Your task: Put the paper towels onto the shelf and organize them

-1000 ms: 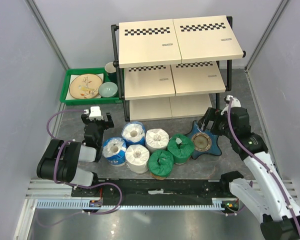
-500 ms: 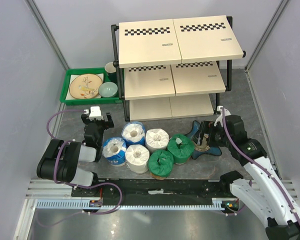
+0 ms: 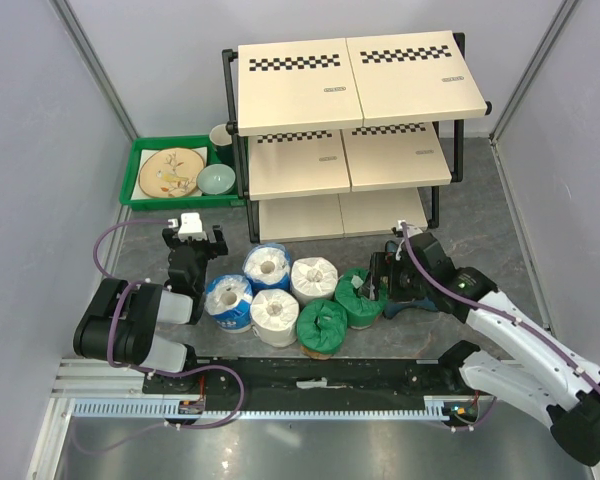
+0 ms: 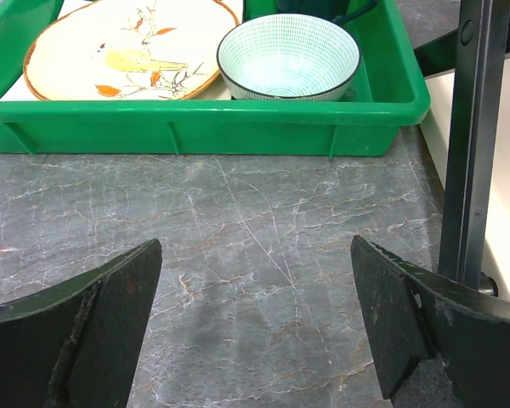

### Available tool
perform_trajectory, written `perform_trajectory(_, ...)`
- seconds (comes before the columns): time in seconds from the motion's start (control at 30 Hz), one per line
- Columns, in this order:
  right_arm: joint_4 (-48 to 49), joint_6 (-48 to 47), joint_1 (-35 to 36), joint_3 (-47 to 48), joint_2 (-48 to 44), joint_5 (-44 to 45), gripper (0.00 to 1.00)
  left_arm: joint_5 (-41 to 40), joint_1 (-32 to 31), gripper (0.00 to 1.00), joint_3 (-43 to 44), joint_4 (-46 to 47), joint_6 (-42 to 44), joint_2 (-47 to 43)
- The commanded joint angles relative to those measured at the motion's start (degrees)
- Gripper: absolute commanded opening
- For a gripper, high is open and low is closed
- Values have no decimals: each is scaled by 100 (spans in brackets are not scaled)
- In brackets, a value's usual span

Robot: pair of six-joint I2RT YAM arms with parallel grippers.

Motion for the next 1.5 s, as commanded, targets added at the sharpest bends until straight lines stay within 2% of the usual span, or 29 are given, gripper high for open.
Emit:
perform_trajectory(0.0,403,510,221,-118,282,856,93,-21,12,99,83,263,70,25)
perform_trajectory(0.2,395,880,301,-250,511,1489,82,-21,12,99,83,263,70,25)
perform_trajectory(0.4,412,968,353,-329,441,1613,72,-21,12,99,83,263,70,25)
perform_trajectory(0.53,701,810,380,-426,485,1133,64,-21,12,99,83,263,61,25)
perform_trajectory(0.63,1272,810,388,-637,415,710,58,-21,12,99,83,263,70,16)
perform_trajectory(0.77,1239,828,423,-646,546,699,53,-21,12,99,83,263,70,25)
perform_trajectory(0.9,1160,749,468,-523,529,585,35,-30,12,99,83,263,70,16)
perform_trajectory(0.93,1098,714,476,-471,477,576,34,-21,12,99,83,263,70,25)
perform_trajectory(1.03,870,599,485,-137,3,663,31,-30,12,99,83,263,61,17)
perform_trajectory(1.17,194,476,485,914,-647,1461,31,-21,12,99,83,263,70,17)
perform_trajectory(1.3,-693,274,485,2068,-737,2174,33,-21,12,99,83,263,61,25)
perform_trajectory(1.47,-792,20,476,3402,-553,2667,33,-21,12,99,83,263,70,16)
